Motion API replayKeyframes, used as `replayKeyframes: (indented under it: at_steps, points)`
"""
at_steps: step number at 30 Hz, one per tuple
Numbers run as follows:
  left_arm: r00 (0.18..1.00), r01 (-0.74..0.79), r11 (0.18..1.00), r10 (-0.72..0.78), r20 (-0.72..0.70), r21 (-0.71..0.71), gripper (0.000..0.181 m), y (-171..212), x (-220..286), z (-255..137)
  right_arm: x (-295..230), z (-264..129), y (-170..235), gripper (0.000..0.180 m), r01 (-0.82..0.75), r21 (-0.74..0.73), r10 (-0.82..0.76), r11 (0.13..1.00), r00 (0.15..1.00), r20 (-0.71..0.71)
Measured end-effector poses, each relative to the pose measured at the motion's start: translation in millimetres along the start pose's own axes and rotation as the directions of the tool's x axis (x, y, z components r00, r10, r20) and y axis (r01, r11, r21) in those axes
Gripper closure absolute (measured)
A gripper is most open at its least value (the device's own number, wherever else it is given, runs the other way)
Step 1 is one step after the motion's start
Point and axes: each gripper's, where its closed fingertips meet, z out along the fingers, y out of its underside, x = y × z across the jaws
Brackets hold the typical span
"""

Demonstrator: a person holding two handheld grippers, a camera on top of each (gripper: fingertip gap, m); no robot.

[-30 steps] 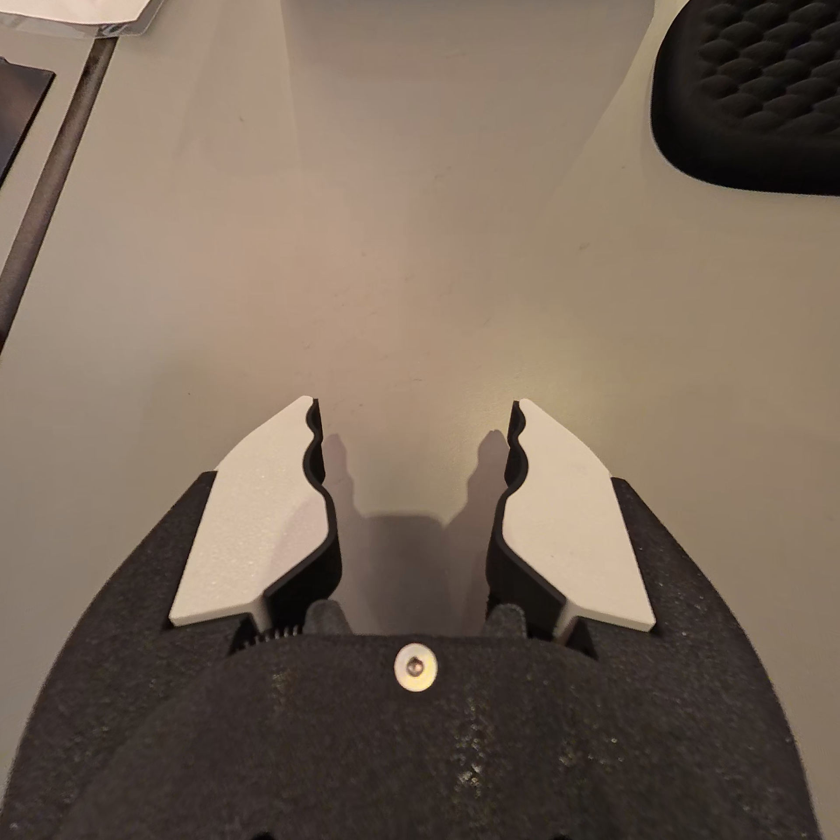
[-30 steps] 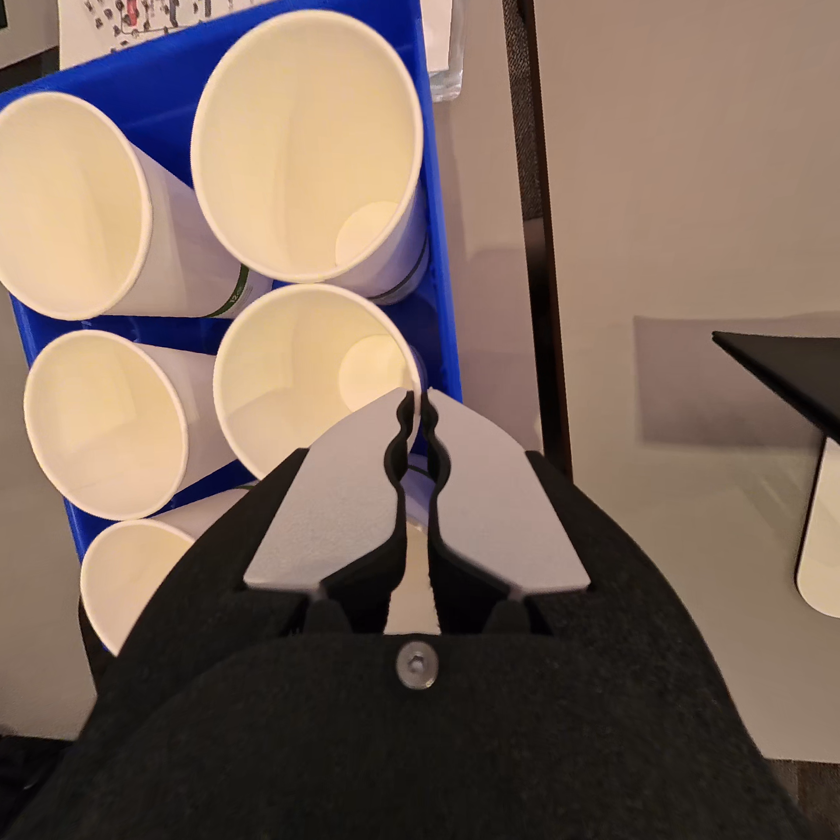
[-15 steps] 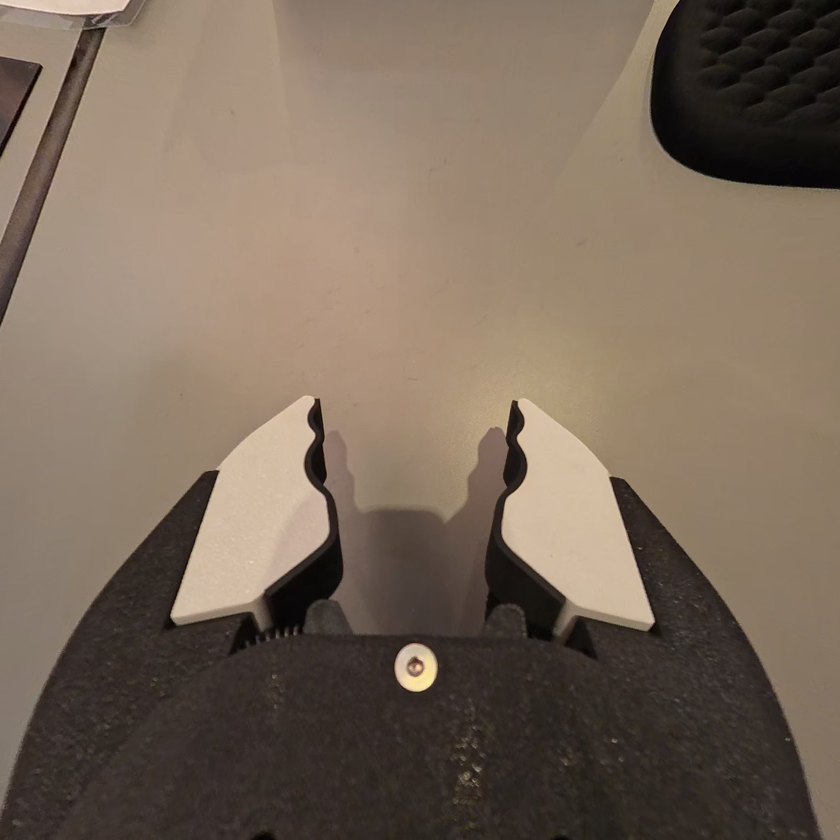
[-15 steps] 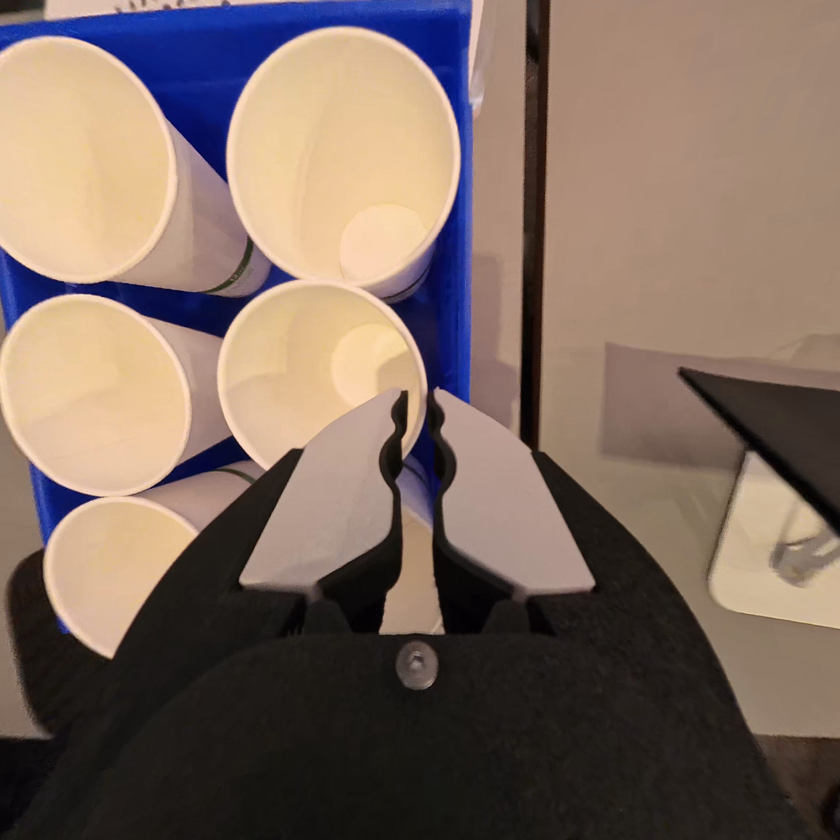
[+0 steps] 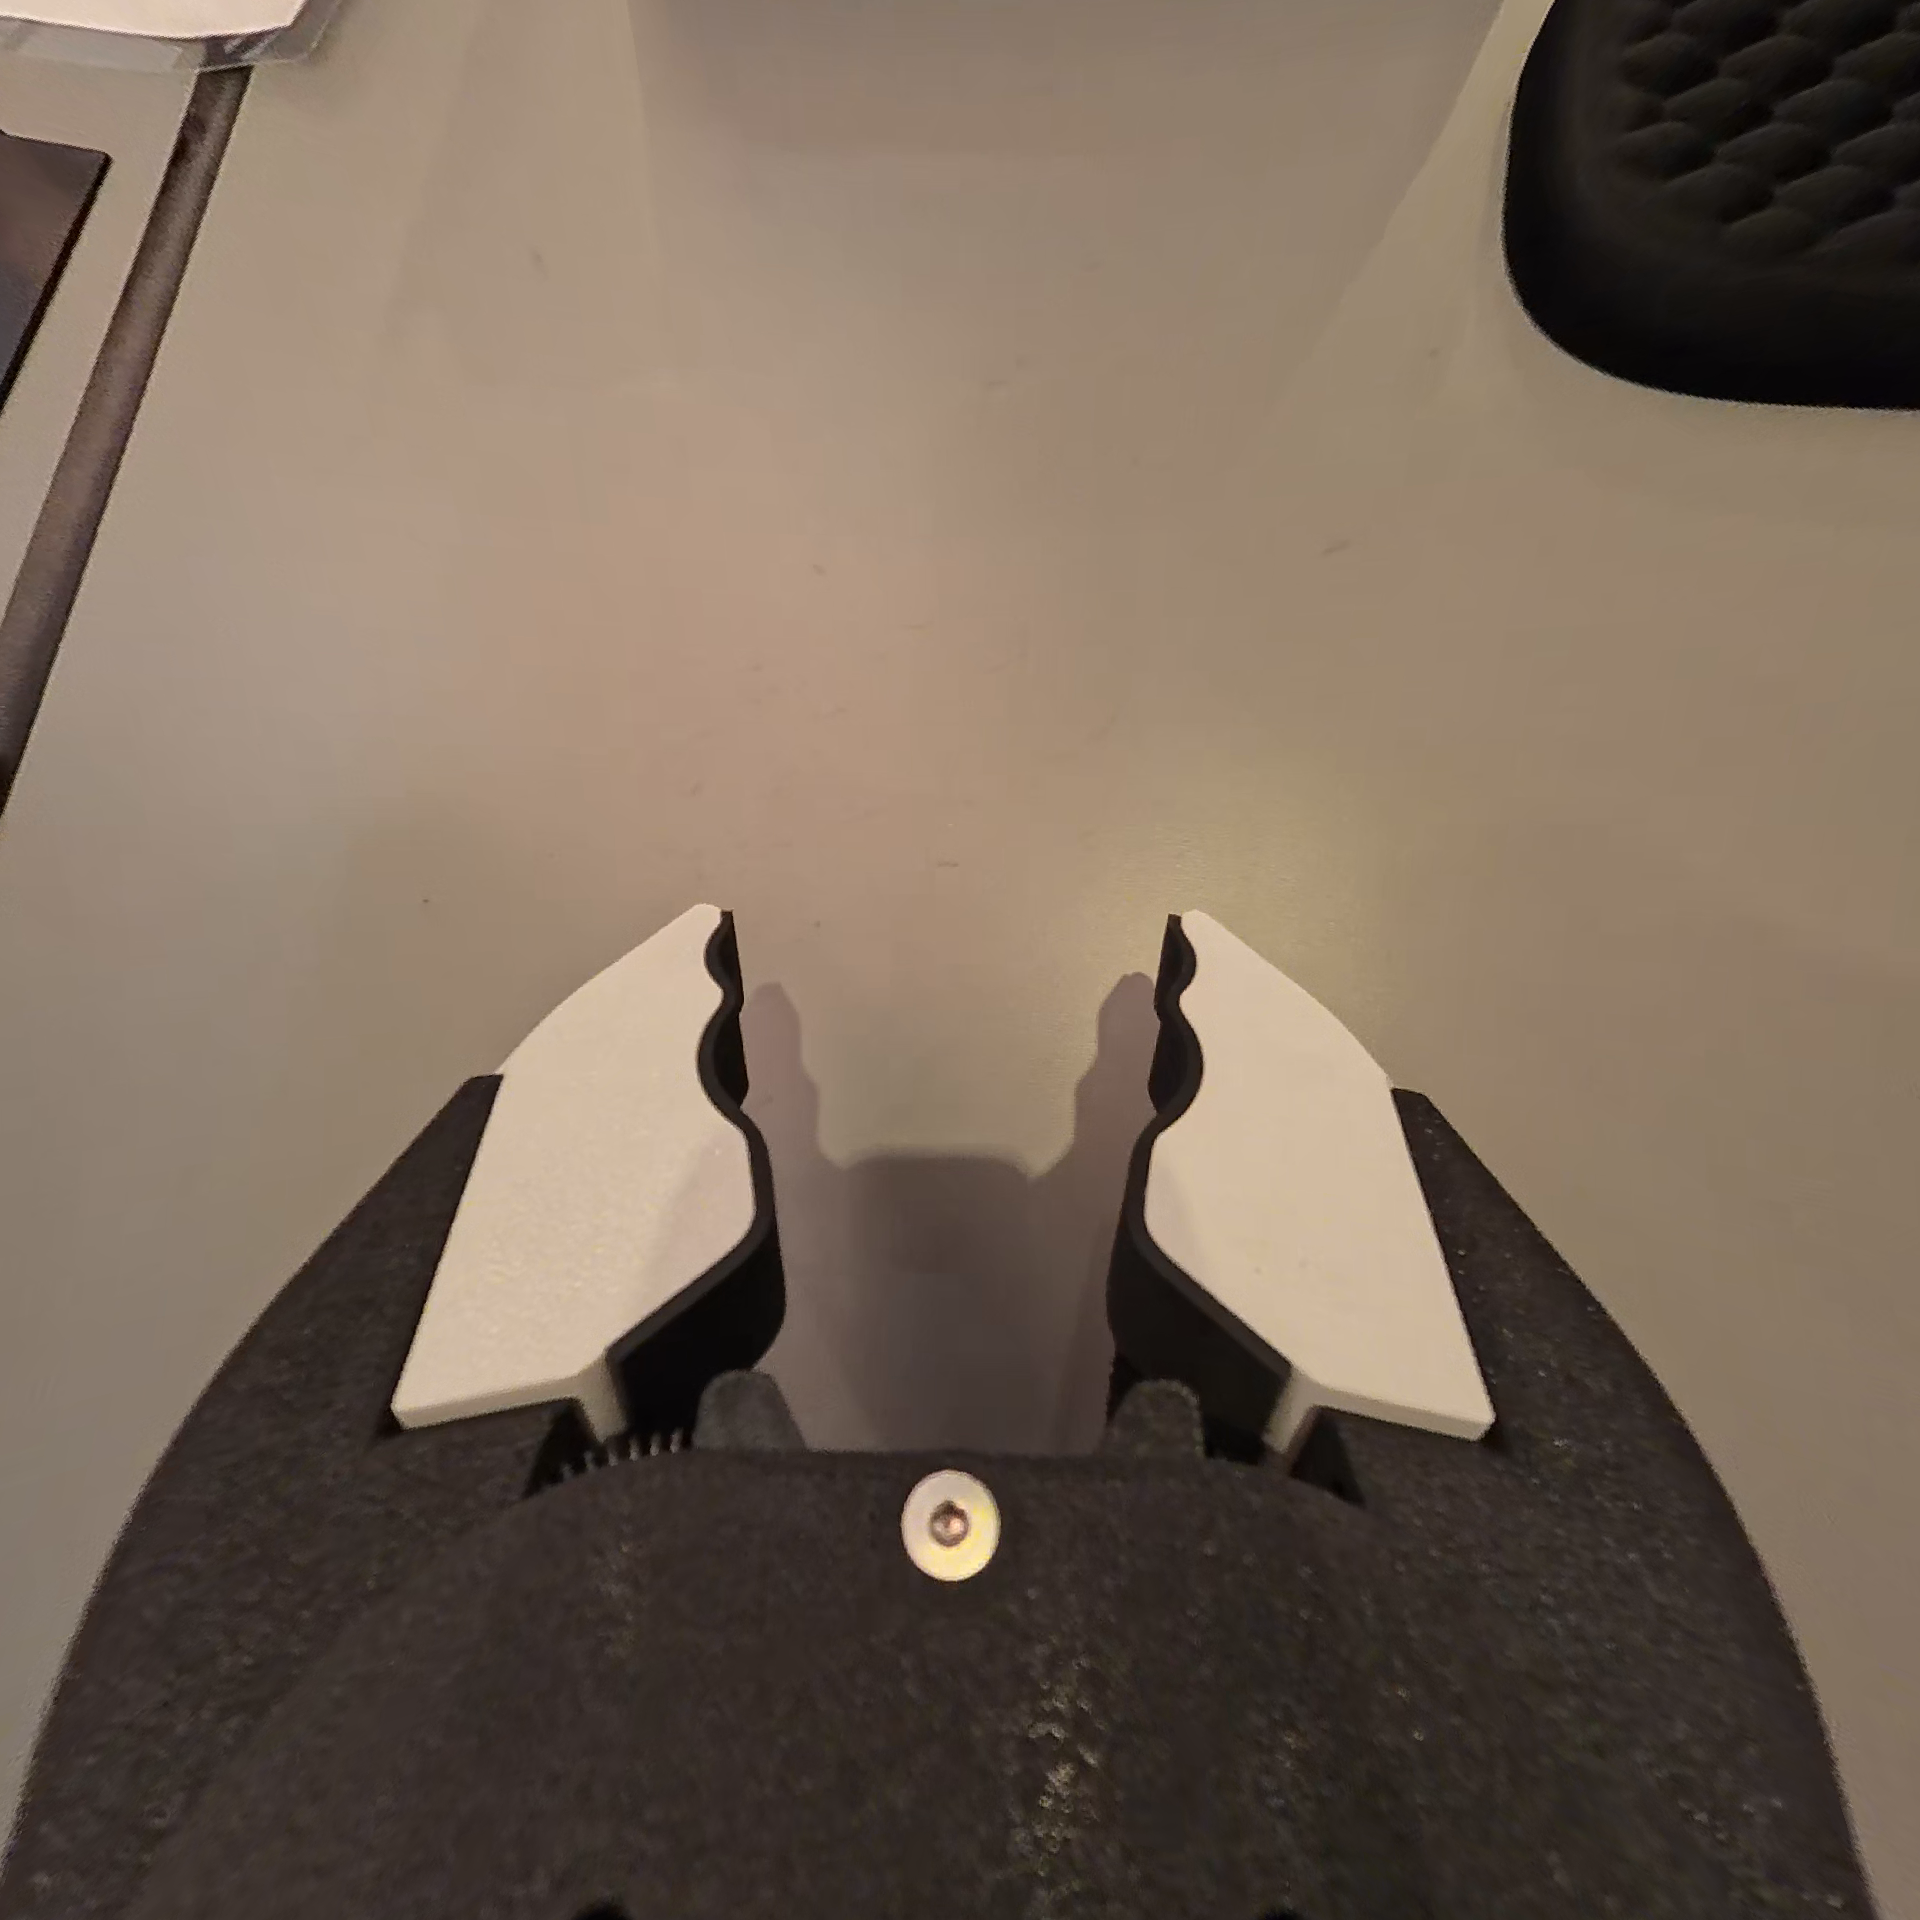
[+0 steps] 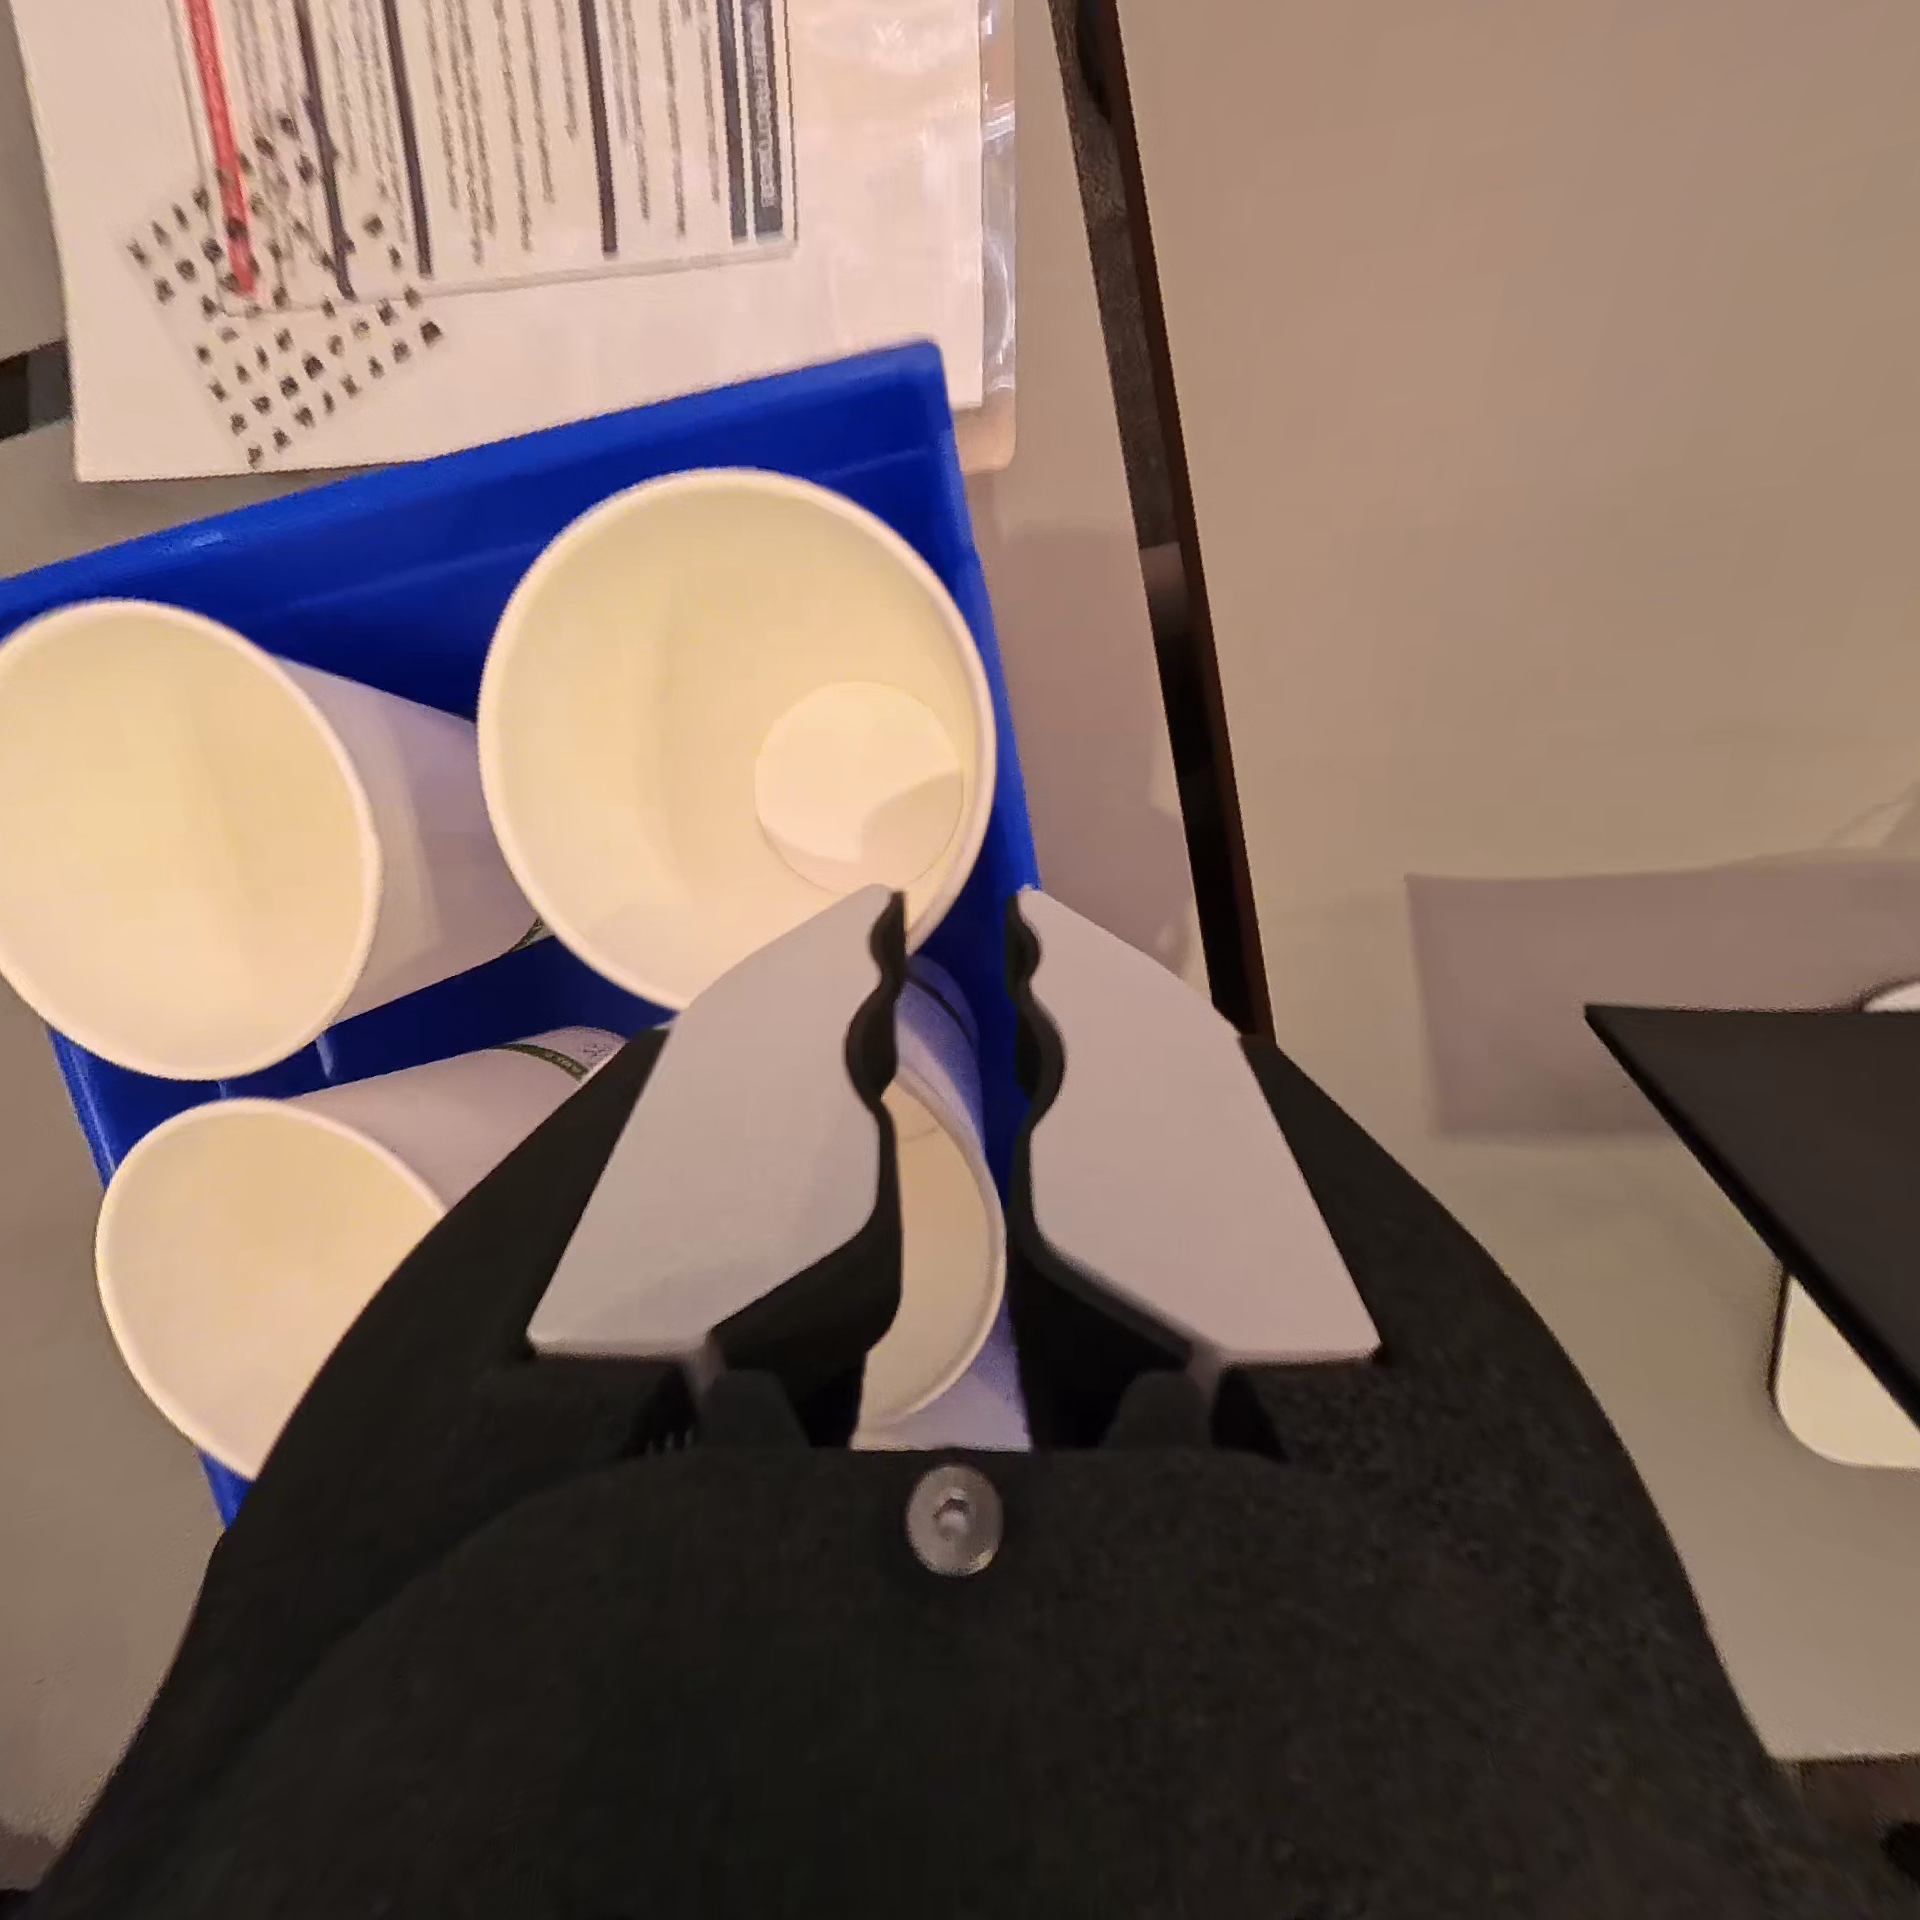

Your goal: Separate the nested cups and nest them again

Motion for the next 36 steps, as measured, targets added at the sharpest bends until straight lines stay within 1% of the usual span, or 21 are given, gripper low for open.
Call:
replayKeyframes:
  at_steps: [1,2,8,12,17,26,30,31,32,33,36]
  points:
    - [1.000,-0.001,1.000,0.001,0.000,-0.001,0.104,0.1,-0.1,0.1,-0.7,0.8,-2.3,0.165,0.001,0.011,-0.001,1.000,1.000,0.008]
    - [1.000,-0.001,1.000,0.001,0.000,0.000,0.105,0.0,-0.3,0.2,-2.7,1.5,-2.7,0.173,0.002,0.009,-0.002,1.000,1.000,0.023]
    - [1.000,0.001,1.000,-0.001,-0.006,-0.007,0.105,2.3,-0.3,2.3,-8.8,3.1,-10.5,0.177,0.007,0.027,-0.008,1.000,0.999,0.047]
    - [1.000,0.000,1.000,0.000,-0.011,-0.016,0.105,4.4,0.7,4.0,-6.8,4.6,-17.5,0.177,0.000,0.056,-0.002,0.998,0.999,0.043]
    - [1.000,-0.003,1.000,0.002,-0.014,-0.021,0.105,5.1,1.4,4.8,-9.4,7.3,-22.1,0.177,0.004,0.070,-0.009,0.998,0.997,0.079]
    - [1.000,-0.009,0.999,0.009,-0.016,-0.030,0.105,6.4,3.2,6.9,-9.6,10.0,-29.8,0.177,0.025,0.097,-0.032,0.995,0.997,0.069]
    - [1.000,-0.005,0.999,0.004,-0.019,-0.035,0.105,7.8,3.3,7.9,-12.0,10.1,-30.1,0.177,0.032,0.091,-0.039,0.995,0.997,0.068]
    - [1.000,-0.003,0.999,0.002,-0.020,-0.036,0.105,7.8,3.3,8.0,-13.1,9.5,-29.3,0.175,0.034,0.086,-0.040,0.996,0.997,0.072]
    - [1.000,-0.002,0.999,0.001,-0.020,-0.034,0.105,7.7,3.2,7.9,-13.2,8.3,-28.5,0.166,0.039,0.081,-0.045,0.996,0.997,0.068]
    - [1.000,-0.001,0.999,0.000,-0.020,-0.033,0.105,7.5,3.2,7.7,-12.8,5.6,-27.2,0.162,0.055,0.076,-0.059,0.996,0.997,0.059]
    - [1.000,0.001,1.000,-0.002,-0.020,-0.028,0.105,6.5,3.2,6.9,-9.1,-12.4,-26.2,0.162,0.131,0.110,-0.132,0.985,0.991,0.003]
